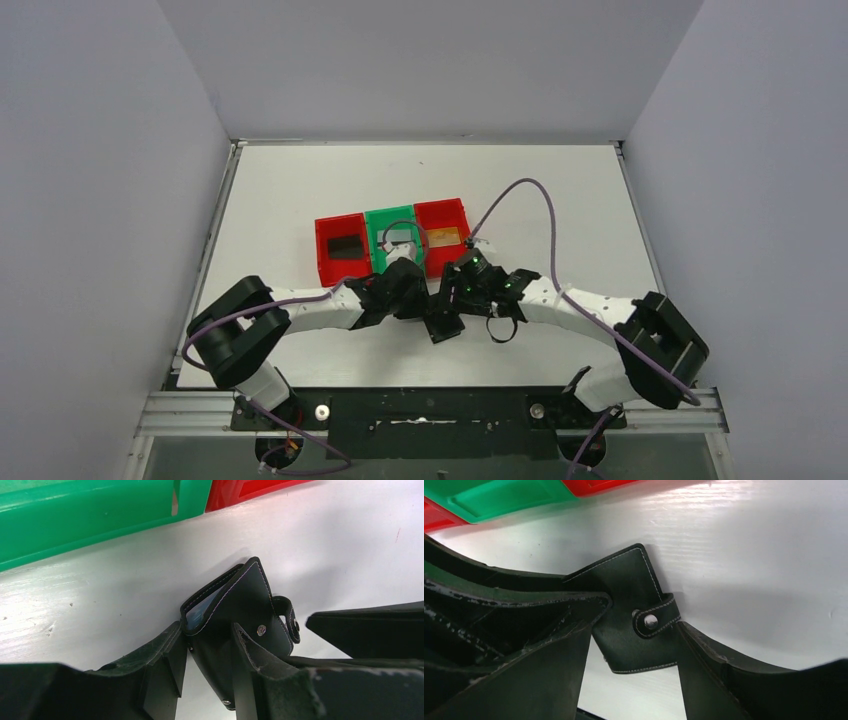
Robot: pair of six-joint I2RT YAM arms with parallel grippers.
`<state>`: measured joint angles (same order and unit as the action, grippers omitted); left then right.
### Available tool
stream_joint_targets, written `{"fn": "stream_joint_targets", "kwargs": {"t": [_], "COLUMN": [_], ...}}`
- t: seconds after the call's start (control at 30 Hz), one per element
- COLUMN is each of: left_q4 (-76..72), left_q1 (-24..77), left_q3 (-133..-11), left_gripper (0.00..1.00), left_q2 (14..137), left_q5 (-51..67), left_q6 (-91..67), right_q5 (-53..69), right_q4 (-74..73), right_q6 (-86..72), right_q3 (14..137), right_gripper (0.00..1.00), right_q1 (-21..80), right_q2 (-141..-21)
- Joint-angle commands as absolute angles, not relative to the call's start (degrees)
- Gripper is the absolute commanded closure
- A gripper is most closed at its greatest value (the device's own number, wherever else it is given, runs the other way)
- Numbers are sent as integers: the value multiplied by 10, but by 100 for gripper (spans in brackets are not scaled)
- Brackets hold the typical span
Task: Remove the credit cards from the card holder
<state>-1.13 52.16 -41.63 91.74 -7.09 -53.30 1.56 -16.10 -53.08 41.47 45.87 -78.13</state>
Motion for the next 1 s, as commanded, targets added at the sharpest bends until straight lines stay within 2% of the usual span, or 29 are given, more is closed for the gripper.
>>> {"fn": "stream_joint_targets", "kwargs": {"t": [0.0,0.13,0.33,0.53,0.67,0.8,0.9,0.97], "left_q4": [76,77,83,84,87,87,93,100], "left_q1": [529,528,528,529,529,528,529,528], "left_q3": [-408,-404,-405,-401,-401,-400,-402,-401], "left_gripper": [71,71,71,71,71,71,69,65], "left_q2": [929,924,921,922,919,918,909,892], "left_q5": [-61,-62,-64,-65,-67,-68,-77,-89], "left_q6": [-507,-509,-505,-504,-504,-504,-508,-514], "right_q5": [-44,-54,-82,-61,-30,-20,-23,-15], "right_q4": [-190,-195,-199,-173,-141,-136,-144,-137], "right_q6": [-482,-469,-470,-468,-462,-458,-462,-467], "right_q3": [467,470,461,443,429,429,431,425], "right_gripper": [39,45,62,68,74,86,100,100], "right_q1": [478,477,475,453,443,441,443,446], "right_q2": [-823,-845,-848,-846,-845,-851,-844,-824]}}
